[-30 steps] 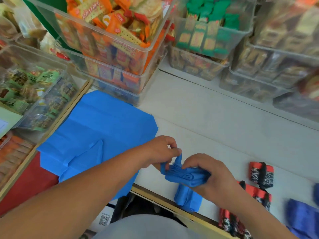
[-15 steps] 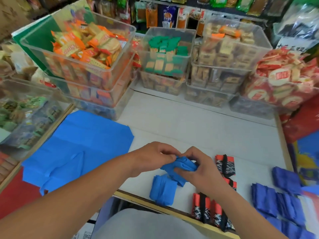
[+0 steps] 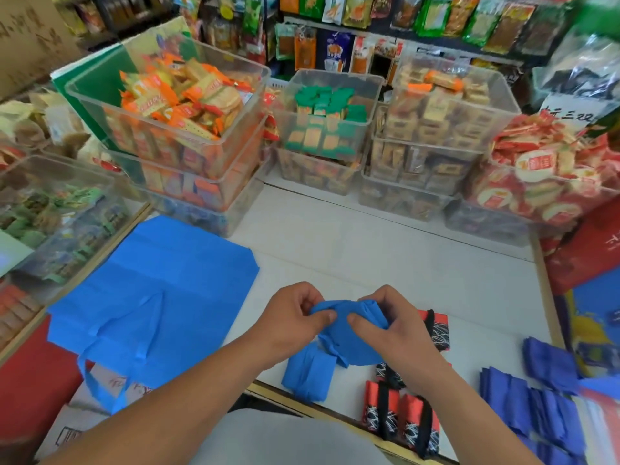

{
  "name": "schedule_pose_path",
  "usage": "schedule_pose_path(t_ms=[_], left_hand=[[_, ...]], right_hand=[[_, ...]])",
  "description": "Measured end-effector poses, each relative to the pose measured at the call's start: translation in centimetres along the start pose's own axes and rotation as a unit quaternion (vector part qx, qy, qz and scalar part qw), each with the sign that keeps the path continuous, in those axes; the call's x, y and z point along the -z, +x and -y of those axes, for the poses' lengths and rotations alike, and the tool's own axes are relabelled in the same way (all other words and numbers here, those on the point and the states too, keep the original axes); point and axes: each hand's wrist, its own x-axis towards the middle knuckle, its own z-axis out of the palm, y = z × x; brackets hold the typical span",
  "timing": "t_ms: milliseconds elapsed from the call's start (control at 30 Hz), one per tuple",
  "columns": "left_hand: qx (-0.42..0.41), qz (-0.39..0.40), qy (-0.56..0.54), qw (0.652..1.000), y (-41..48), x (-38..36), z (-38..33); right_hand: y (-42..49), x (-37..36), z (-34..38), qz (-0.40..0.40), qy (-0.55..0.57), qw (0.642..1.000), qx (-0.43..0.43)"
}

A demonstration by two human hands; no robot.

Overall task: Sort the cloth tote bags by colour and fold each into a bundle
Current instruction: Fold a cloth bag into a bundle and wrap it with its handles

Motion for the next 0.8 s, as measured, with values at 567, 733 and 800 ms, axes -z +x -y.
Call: schedule_pose_path(t_ms=[567,733,800], left_hand=[[0.122,0.065,-0.088,0.986,-0.4,-0.8,-2.6],[0.091,0.072,-0.186,0.976,-1.0,-0.9,-2.8],[0.082,0.067,-0.211,0.972,-1.2,-1.1,-2.9]], right_hand=[[0.1,0.4,0.4,0.074,-0.114,0.99,0.021],[-1.5,0.7,0.2,0.026,0.034,0.999,0.021],[-1.8,0.5,0.1,-0.006,0.049,0.998,0.048]])
